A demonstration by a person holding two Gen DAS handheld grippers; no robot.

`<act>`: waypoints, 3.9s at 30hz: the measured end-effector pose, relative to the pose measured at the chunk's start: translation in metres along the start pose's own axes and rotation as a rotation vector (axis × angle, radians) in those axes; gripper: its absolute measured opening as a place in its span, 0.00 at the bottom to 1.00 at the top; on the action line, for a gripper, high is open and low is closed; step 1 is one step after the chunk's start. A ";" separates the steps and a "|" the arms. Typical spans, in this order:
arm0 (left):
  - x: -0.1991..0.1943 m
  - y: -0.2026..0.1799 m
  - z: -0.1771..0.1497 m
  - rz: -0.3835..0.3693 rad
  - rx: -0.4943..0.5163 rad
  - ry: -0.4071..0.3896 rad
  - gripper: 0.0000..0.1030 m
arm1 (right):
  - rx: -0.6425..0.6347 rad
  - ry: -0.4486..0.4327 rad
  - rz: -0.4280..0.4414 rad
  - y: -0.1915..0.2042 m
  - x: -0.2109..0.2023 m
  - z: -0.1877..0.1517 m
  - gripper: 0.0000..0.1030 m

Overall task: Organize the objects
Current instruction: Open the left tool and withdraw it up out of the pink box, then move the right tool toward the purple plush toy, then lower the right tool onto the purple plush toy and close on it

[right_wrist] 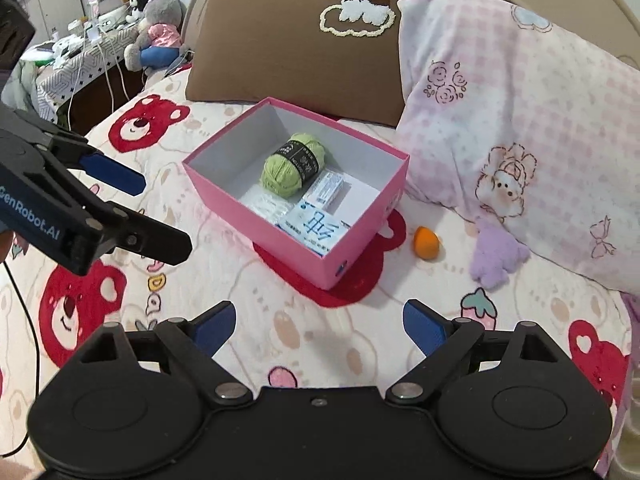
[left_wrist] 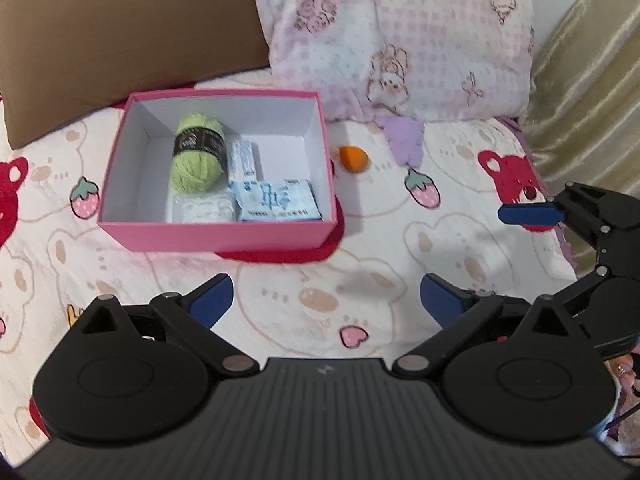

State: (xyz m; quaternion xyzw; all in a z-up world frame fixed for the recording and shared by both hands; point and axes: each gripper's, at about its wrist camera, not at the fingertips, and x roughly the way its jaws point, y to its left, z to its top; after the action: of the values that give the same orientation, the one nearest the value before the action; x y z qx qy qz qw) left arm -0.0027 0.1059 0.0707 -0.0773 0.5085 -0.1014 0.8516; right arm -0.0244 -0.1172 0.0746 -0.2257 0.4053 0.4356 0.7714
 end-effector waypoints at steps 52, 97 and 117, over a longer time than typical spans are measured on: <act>0.163 -0.085 0.076 -0.055 0.017 0.012 0.98 | 0.428 -0.418 -0.130 -0.167 0.035 -0.088 0.93; 0.312 -0.102 0.120 -0.080 -0.104 -0.175 0.63 | 0.329 -0.357 -0.161 -0.229 0.201 -0.061 0.94; 0.351 -0.112 0.115 -0.191 -0.086 -0.151 0.20 | 0.461 -0.277 -0.034 -0.261 0.239 -0.077 1.00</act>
State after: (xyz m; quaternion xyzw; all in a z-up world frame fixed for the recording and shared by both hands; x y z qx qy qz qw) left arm 0.2502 -0.0878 -0.1478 -0.1693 0.4371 -0.1541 0.8698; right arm 0.2358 -0.1892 -0.1672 0.0108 0.3803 0.3457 0.8577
